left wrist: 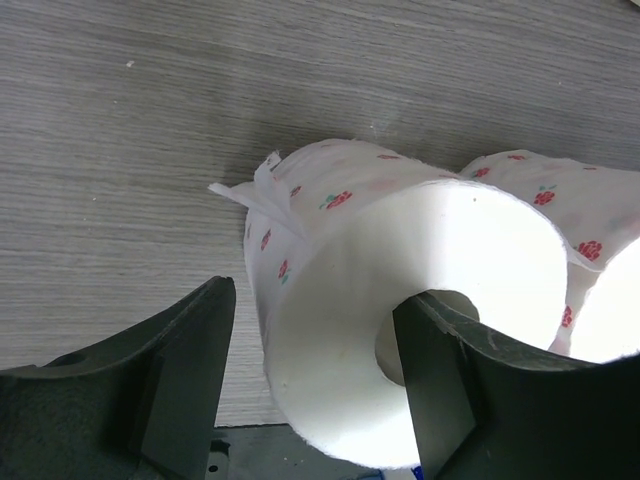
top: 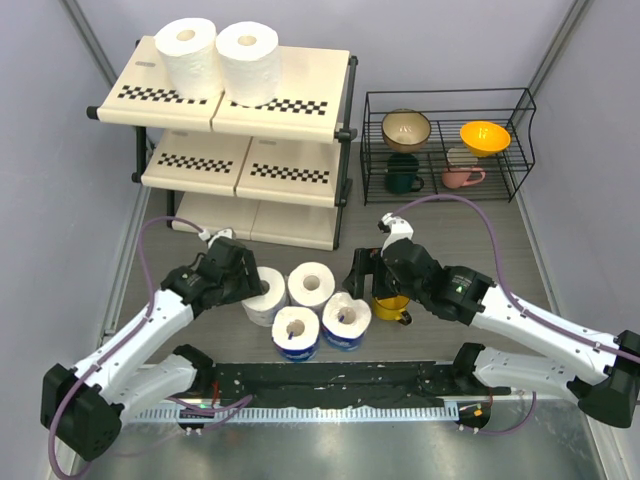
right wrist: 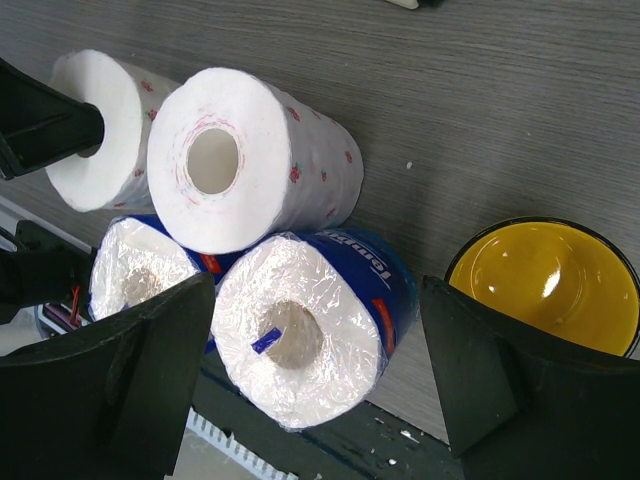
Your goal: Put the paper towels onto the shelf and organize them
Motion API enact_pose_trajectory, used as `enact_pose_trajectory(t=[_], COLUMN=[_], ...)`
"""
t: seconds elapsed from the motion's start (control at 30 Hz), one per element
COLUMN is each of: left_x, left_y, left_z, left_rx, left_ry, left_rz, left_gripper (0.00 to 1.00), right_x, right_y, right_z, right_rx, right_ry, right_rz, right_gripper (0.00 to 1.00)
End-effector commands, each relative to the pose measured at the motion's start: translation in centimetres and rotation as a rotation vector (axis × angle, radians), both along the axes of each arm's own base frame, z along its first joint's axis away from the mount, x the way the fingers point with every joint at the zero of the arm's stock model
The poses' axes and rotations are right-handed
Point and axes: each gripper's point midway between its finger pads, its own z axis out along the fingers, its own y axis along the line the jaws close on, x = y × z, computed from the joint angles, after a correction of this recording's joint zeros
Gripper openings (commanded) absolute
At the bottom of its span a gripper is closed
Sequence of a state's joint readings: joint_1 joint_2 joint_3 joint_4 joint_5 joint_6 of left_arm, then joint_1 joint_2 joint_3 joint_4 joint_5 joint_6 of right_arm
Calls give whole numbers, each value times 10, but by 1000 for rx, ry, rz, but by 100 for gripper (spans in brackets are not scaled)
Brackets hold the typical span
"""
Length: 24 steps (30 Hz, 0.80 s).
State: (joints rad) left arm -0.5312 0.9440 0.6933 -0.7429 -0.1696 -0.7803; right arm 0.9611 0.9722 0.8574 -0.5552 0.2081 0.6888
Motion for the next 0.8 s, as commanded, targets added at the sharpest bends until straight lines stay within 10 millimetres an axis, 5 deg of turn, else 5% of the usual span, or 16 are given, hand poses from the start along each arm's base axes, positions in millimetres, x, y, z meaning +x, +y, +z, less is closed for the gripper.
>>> enact_pose_trajectory(t=[0.0, 0.23, 0.47, 0.77], left_x=[8, 7, 7, -33], left_y=[3, 5, 16, -41], left_z=[18, 34, 85, 98], left_rx=[-2, 3, 17, -86], left_ry=[-68, -91, -189, -200], left_rz=[21, 7, 3, -178], left_gripper=[71, 76, 80, 79], right_x=[4, 4, 5, 11], right_y=[2, 4, 7, 11], right_z=[9, 10, 10, 14], right_rx=[25, 29, 26, 17], right_ry=[-26, -25, -25, -38], right_rz=[-17, -10, -5, -4], right_gripper=[89, 89, 89, 89])
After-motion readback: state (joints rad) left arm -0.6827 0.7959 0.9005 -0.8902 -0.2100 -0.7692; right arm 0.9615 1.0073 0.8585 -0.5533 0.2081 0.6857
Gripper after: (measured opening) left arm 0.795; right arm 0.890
